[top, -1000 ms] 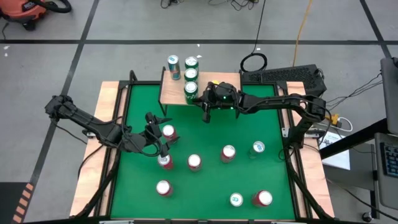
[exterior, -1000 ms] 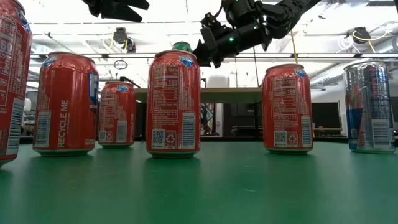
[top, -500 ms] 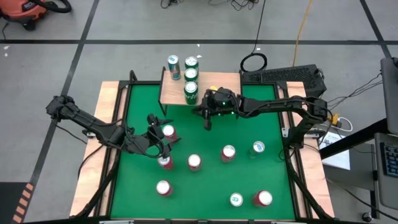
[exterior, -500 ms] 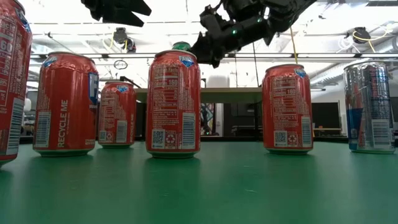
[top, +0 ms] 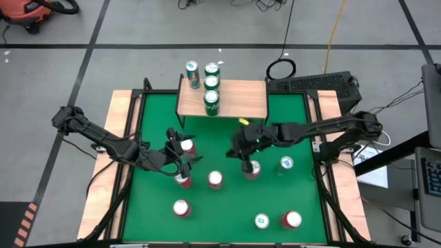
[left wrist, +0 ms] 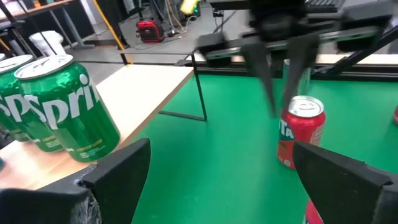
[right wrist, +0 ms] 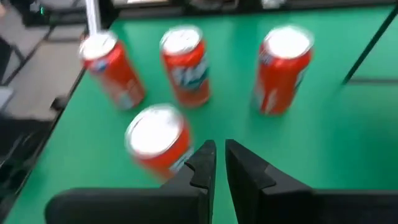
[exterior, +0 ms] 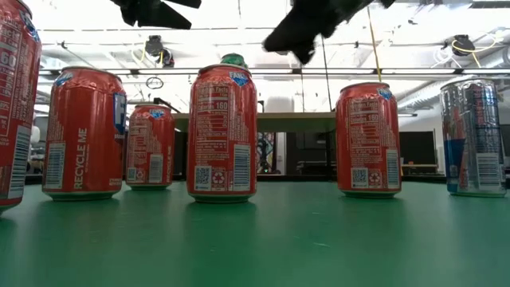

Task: Place canned beverage on shelf
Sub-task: Put the orange soda can on the shelf

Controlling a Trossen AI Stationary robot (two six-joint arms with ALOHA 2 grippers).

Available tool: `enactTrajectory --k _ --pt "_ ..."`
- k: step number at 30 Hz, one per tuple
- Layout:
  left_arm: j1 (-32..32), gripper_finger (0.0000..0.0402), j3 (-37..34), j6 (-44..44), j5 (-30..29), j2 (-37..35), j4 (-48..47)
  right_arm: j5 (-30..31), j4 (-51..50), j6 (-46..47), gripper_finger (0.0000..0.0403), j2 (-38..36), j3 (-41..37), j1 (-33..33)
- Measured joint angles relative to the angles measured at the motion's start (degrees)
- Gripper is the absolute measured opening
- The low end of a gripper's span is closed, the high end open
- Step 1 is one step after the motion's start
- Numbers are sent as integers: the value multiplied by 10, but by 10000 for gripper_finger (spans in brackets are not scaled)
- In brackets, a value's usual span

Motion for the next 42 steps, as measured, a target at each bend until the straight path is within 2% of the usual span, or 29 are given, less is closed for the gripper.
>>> enactTrajectory --k 8,17,20,33,42 --pt "0 384 0 -19 17 0 3 21 -108 66 29 -74 5 106" --pt "-15 384 0 -46 21 18 15 178 -276 210 29 -147 11 204" --pt "-19 384 0 -45 21 34 23 207 -325 256 29 -158 11 230" --pt "-18 384 0 -29 31 65 74 206 -461 418 29 -178 11 295" --pt "-18 384 0 -25 33 65 76 193 -498 458 30 -178 11 316"
